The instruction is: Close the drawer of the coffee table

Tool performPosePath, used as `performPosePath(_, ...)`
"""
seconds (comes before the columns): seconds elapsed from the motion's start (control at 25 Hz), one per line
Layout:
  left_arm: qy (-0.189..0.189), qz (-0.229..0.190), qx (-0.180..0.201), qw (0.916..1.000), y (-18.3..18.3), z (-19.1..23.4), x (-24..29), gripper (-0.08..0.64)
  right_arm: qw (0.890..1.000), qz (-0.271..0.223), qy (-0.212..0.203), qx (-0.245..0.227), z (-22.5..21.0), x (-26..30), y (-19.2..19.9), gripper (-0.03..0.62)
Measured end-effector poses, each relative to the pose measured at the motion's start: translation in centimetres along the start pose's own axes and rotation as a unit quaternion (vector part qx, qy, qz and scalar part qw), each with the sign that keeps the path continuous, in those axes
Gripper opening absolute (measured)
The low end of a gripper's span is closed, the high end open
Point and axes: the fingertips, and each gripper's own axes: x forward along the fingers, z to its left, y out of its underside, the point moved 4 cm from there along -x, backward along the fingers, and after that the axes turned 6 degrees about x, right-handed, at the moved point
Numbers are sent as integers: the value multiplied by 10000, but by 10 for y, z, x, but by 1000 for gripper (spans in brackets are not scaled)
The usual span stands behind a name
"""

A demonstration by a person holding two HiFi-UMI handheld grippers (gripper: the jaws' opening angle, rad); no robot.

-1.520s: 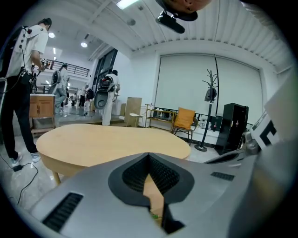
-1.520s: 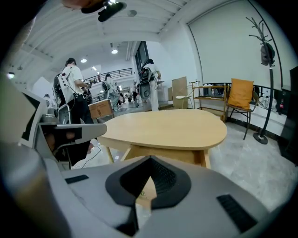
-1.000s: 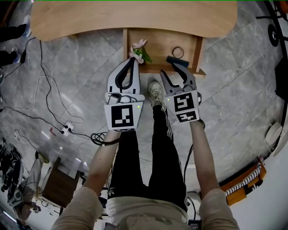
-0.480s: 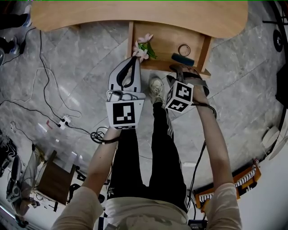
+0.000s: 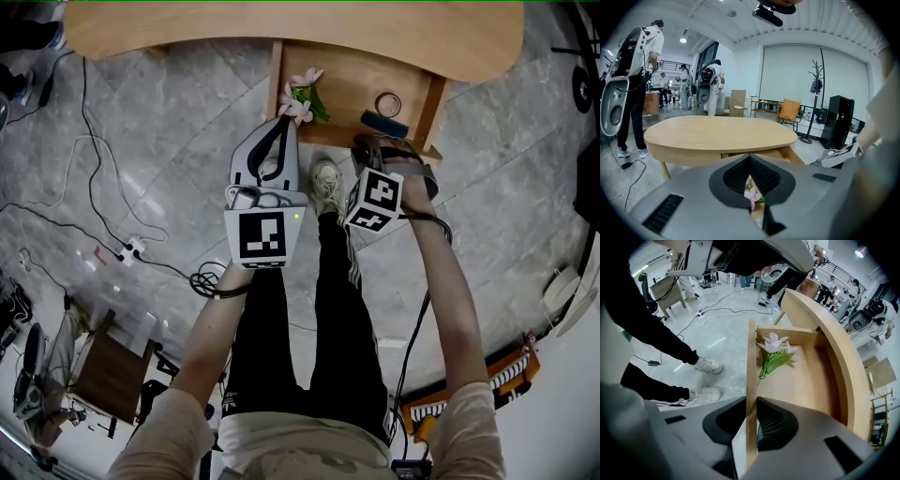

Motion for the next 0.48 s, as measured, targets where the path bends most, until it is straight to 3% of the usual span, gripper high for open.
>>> performPosePath(0.48, 5, -31, 103, 9999, -6, 3, 2, 8, 9999, 163, -14, -22, -5, -11, -2, 72)
